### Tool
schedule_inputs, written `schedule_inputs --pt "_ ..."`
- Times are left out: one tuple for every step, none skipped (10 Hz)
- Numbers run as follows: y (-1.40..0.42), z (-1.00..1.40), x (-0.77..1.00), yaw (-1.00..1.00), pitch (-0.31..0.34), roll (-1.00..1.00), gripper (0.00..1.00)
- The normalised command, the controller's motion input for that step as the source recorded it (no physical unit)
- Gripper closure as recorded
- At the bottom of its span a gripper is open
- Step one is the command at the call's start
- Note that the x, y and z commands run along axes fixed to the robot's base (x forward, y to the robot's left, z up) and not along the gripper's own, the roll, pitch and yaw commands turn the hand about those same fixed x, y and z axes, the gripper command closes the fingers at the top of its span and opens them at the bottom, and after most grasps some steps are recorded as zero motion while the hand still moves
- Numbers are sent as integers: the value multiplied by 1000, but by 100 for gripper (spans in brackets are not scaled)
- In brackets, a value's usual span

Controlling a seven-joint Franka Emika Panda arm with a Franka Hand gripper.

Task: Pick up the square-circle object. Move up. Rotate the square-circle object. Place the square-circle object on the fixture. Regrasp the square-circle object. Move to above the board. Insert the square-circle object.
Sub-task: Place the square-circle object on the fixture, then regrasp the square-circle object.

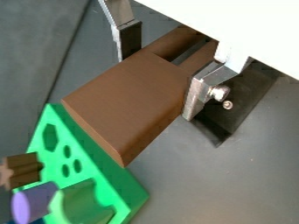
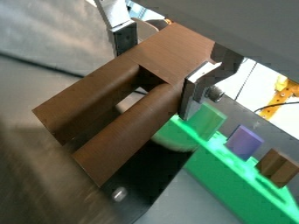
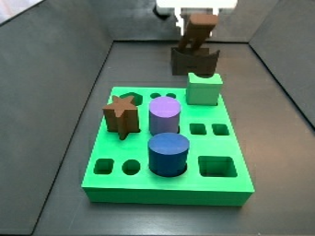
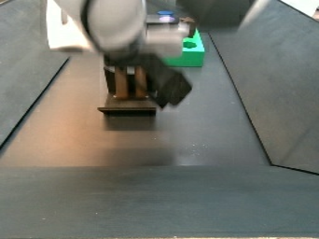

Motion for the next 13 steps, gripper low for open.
schedule_inputs --pt "119 -903 169 -140 29 -180 100" --pt "104 -750 147 -133 13 -158 100" --pt "105 -488 109 -114 -20 -122 100" --pt "153 -361 77 -86 -46 -99 100" --pt "153 -361 77 -86 -46 -99 100" --pt "170 -356 71 -79 -49 -95 100" --pt "171 -350 75 -80 -50 -97 100" --pt "172 -342 75 -74 -51 -97 100" --pt "-500 -167 0 0 0 0 100" --pt "0 0 0 0 0 0 0" --pt "0 1000 0 23 29 37 0" --pt "-1 1000 -6 25 34 37 0" --pt "10 1000 -24 24 37 46 0"
